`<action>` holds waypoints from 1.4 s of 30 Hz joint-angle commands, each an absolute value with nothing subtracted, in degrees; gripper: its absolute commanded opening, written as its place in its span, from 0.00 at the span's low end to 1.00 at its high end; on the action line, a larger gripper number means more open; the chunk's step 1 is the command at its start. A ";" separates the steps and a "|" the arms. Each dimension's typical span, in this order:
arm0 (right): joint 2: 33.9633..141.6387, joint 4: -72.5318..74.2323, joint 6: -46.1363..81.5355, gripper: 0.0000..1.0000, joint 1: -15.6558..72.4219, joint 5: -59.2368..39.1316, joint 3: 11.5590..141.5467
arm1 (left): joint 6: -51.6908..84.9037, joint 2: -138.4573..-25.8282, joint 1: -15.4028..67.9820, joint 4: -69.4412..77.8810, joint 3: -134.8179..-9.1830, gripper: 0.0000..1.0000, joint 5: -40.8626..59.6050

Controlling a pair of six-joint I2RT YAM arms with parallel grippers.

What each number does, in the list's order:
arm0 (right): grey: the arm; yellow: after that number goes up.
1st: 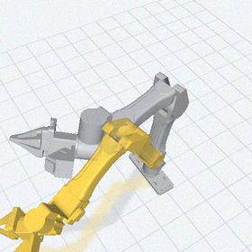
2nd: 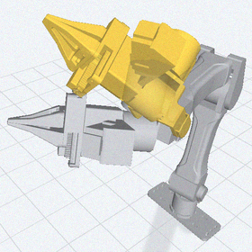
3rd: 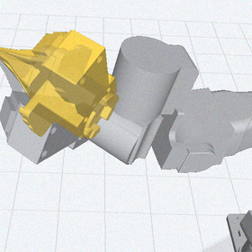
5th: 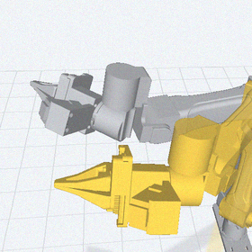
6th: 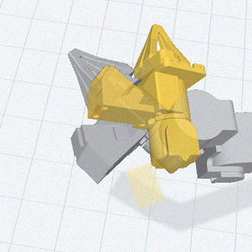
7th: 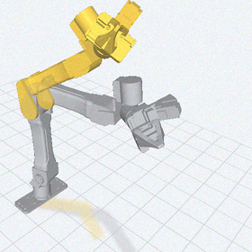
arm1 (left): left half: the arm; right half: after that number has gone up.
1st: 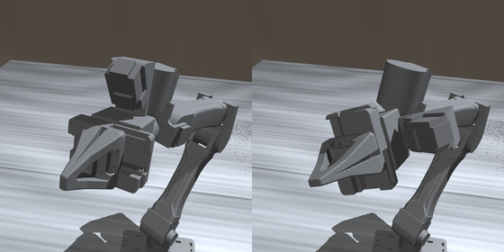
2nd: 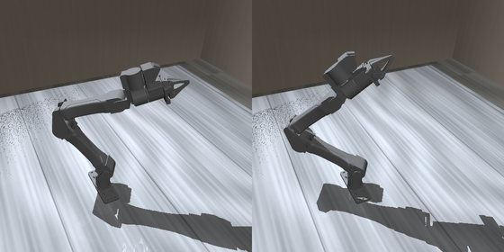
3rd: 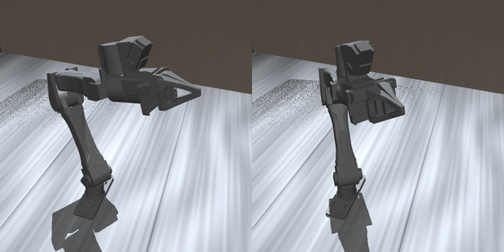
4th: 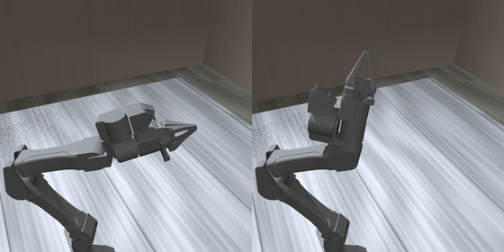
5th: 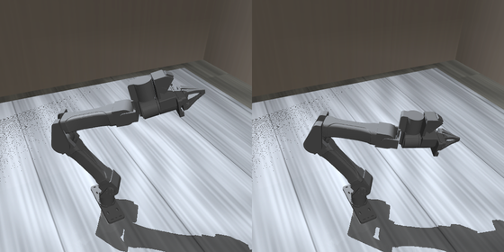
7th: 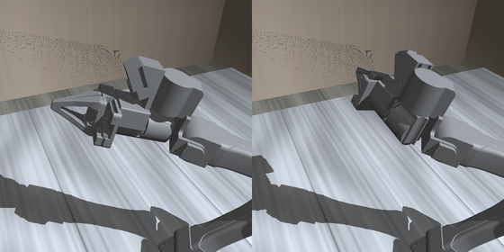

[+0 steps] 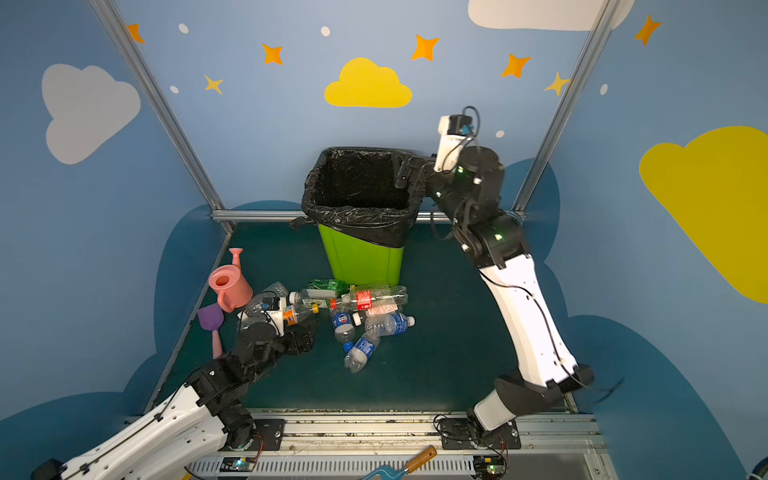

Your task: Throw the plastic bottles in the bin

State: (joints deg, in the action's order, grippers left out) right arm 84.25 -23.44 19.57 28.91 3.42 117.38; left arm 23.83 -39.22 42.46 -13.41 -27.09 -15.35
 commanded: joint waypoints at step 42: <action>47.93 16.98 73.23 0.97 25.04 -10.25 7.66 | 16.25 -80.53 60.96 -23.09 -59.70 1.00 -26.37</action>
